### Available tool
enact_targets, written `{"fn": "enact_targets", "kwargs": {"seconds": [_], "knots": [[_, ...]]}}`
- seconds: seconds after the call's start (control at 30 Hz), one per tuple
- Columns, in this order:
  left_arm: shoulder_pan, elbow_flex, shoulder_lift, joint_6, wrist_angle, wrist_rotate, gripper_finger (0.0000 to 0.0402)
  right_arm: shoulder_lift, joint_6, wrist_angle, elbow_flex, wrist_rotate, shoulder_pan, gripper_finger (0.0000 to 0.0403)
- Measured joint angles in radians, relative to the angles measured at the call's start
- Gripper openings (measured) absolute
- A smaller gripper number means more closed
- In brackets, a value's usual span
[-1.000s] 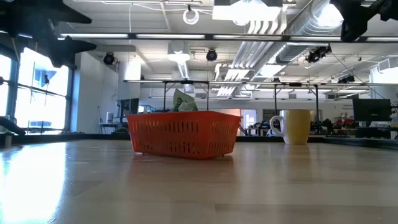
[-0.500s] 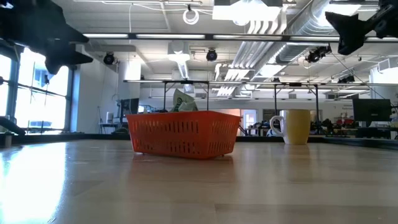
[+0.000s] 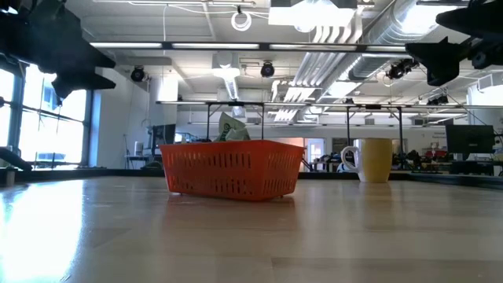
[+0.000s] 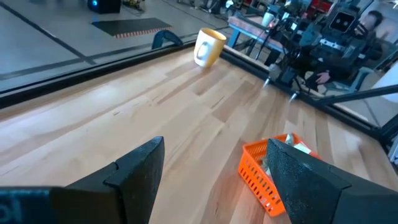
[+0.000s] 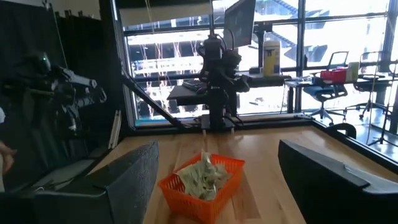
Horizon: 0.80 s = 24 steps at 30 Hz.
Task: Pick and place Stevia / Truvia into bins
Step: Return to Home Position
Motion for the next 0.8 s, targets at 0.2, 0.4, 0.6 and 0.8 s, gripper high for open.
{"fn": "enact_targets", "kwargs": {"seconds": [0.2, 0.4, 0.6, 0.8], "knots": [[0.0, 0.0, 0.0, 0.0, 0.0, 0.0, 0.0317, 0.0, 0.0, -0.007, 0.0, 0.0, 0.0, 0.0319], [0.0, 0.0, 0.0, 0.0, 0.0, 0.0, 0.0317, 0.0, 0.0, -0.008, 0.0, 0.0, 0.0, 0.0319], [0.0, 0.0, 0.0, 0.0, -0.001, 0.0, 0.0317, 0.0, 0.0, -0.009, -0.001, 0.0, 0.0, 0.0319], [0.0, 0.0, 0.0, 0.0, -0.001, 0.0, 0.0317, 0.0, 0.001, -0.009, -0.001, 0.0, 0.0, 0.0319]]}}
